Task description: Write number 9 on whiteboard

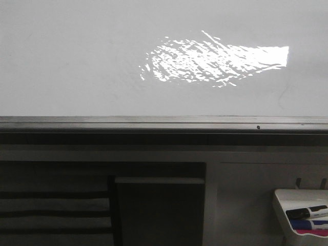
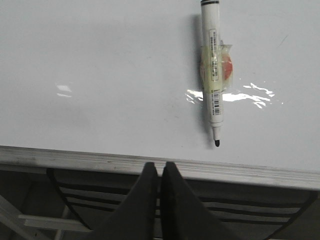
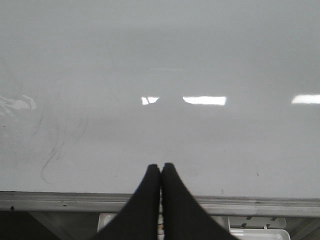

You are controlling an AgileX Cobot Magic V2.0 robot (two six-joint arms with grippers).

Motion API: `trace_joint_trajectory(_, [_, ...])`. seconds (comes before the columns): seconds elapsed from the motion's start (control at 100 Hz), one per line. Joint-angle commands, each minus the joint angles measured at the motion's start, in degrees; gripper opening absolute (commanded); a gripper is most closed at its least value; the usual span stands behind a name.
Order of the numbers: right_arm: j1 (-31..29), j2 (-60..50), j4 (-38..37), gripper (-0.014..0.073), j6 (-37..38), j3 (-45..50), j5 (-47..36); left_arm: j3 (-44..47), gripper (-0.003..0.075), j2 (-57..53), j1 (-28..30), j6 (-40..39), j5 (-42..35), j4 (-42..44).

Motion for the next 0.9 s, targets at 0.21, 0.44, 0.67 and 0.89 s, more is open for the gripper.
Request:
trace_joint_trajectory(0.21, [-0.06,0.27,-1.16,0.0254,-0.59,-1.9,-4.61,-2.04,0.0194,0.21,-0.46,-0.2,-5.42,3.37])
trace_joint_trajectory(0.44, [-0.06,0.27,-1.16,0.0638,-0.59,-1.9,-4.61,-2.04,0.0499,0.21,-0.46,-0.2,-6.02,2.42])
trace_joint_trajectory(0.67, [-0.06,0.27,-1.16,0.0638,-0.59,-1.9,-4.61,-2.04,0.0489,0.21,-0.46,-0.2,-6.02,2.41])
trace_joint_trajectory(0.89, [-0.06,0.27,-0.68,0.0638,-0.59,-1.9,-4.76,-1.93,0.0489,0.21,-0.46,-0.2,-9.07,-0.31])
